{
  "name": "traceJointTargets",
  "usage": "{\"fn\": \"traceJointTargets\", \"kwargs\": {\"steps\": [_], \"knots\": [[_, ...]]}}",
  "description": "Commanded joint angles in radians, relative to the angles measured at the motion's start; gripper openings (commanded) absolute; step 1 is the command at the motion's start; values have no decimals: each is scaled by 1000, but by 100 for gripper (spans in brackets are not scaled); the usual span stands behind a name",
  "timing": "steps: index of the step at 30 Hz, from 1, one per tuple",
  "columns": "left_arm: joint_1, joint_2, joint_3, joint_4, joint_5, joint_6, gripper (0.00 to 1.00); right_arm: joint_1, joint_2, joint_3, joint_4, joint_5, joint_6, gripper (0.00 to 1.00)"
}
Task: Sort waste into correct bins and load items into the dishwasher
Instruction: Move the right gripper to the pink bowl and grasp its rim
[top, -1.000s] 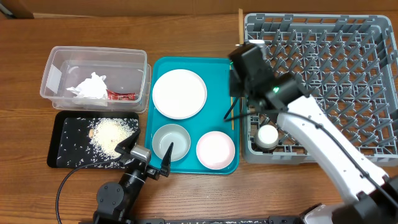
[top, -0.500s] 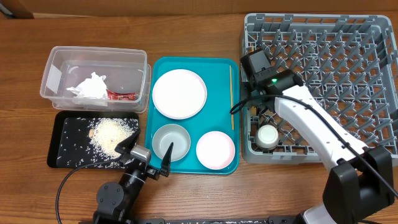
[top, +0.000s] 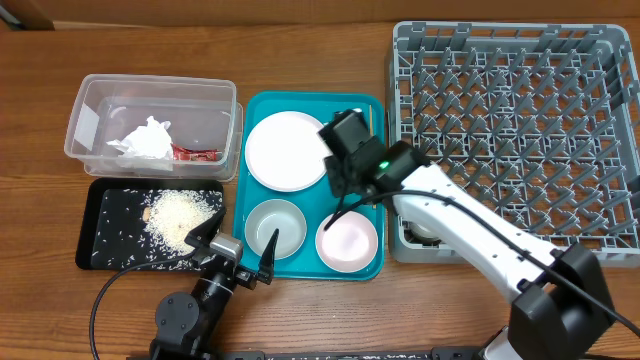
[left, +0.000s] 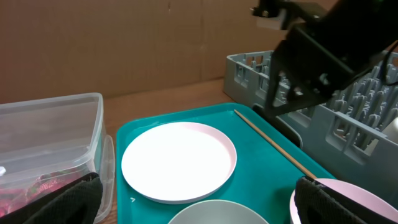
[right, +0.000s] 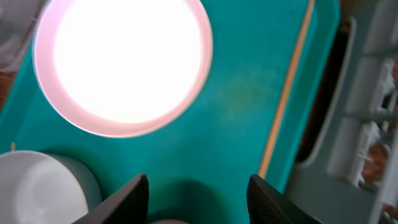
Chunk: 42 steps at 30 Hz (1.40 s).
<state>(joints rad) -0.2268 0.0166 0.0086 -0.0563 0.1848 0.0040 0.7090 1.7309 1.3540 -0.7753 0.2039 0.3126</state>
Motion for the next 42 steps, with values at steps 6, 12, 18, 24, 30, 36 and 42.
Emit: {"fn": "traceJointTargets", "kwargs": {"steps": [6,12,18,24,30,36,42], "knots": [[6,-12,-4,0,15,16,100,-39,207,20,99,200,-3,50],[6,-12,-4,0,15,16,100,-81,315,20,113,199,-3,49],[6,-12,-4,0,15,16,100,-102,357,19,85,80,-3,43],[6,-12,-4,0,15,16,100,-97,357,20,69,-135,-3,24],[6,-12,-4,0,15,16,100,-93,356,27,53,-142,0,15],[6,-12,-4,0,15,16,100,-95,321,96,-27,-79,0,4],[6,-12,-4,0,15,16,100,-103,204,241,-135,-34,0,4]]}}
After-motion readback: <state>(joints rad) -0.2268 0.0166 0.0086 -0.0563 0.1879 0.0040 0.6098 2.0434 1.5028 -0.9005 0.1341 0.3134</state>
